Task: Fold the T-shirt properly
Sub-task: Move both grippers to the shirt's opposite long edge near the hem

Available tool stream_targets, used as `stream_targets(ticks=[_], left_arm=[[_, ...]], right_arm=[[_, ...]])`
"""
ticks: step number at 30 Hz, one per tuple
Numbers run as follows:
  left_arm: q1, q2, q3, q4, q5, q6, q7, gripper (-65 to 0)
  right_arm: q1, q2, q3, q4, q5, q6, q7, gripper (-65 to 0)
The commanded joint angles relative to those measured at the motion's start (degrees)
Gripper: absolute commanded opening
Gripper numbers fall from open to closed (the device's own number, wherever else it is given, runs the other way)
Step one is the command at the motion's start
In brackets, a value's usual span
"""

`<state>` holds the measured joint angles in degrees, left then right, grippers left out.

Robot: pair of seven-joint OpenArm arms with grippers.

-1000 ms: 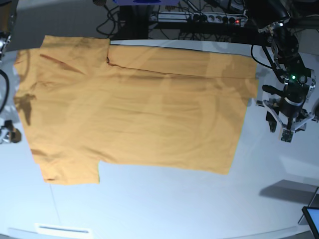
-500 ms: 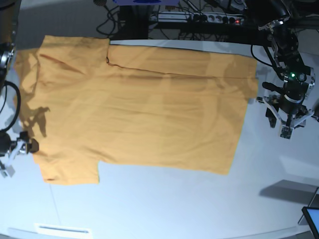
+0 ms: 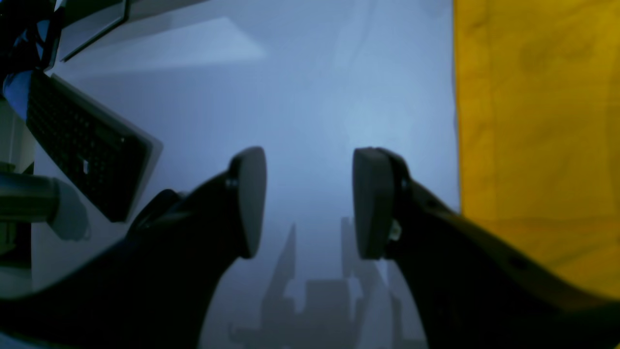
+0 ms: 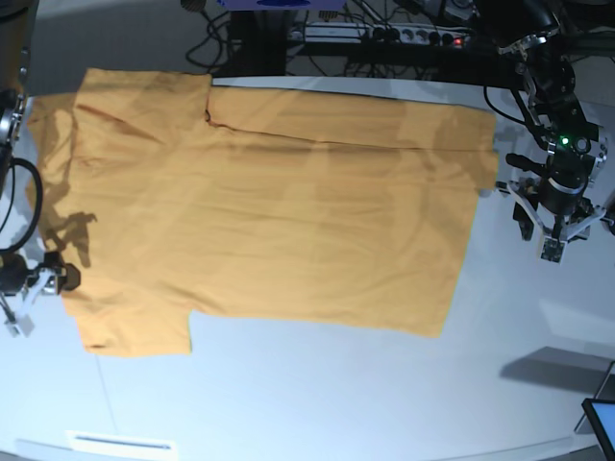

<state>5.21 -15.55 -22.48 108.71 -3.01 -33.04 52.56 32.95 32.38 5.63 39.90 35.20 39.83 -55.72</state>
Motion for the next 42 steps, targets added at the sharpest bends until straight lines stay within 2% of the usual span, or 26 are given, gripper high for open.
stream_targets(ticks=[1,4,10,14,24,42], left_arm=[[-0.60,-0.84,-0.33,1.05,0.06,0.47,-1.08,-37.0],[-0.60,-0.93,-0.33,1.05,0.06,0.47,-1.08,-37.0],[-0.51,-0.93,-0.33,1.05,0.06,0.47,-0.99,-37.0],[-0.51,-0.93,-0.33,1.05,0.06,0.47,-0.99,-37.0],[-0.16,-1.02,-0.33,1.05,0.06,0.47,-0.99,-37.0],[0.55,-1.02,-0.42,1.14,0.06,0.47,-0.99,-37.0]], right_arm=[[1.82,2.21,0.31,0.76,-0.43,0.17,1.09,-23.2],[1.82,2.65,0.31,0.76,-2.89,0.17,3.11,-23.1],[1.82,2.65,0.66,0.76,-7.46,0.17,3.72,-23.1],[1.82,2.65,0.75,0.76,-7.46,0.17,3.81,-23.1],[1.91,2.65,0.48,-4.95,-7.55,0.17,8.21,-23.1],[3.40,2.30,0.39,-5.39,-7.55,0.17,9.70,-22.9]])
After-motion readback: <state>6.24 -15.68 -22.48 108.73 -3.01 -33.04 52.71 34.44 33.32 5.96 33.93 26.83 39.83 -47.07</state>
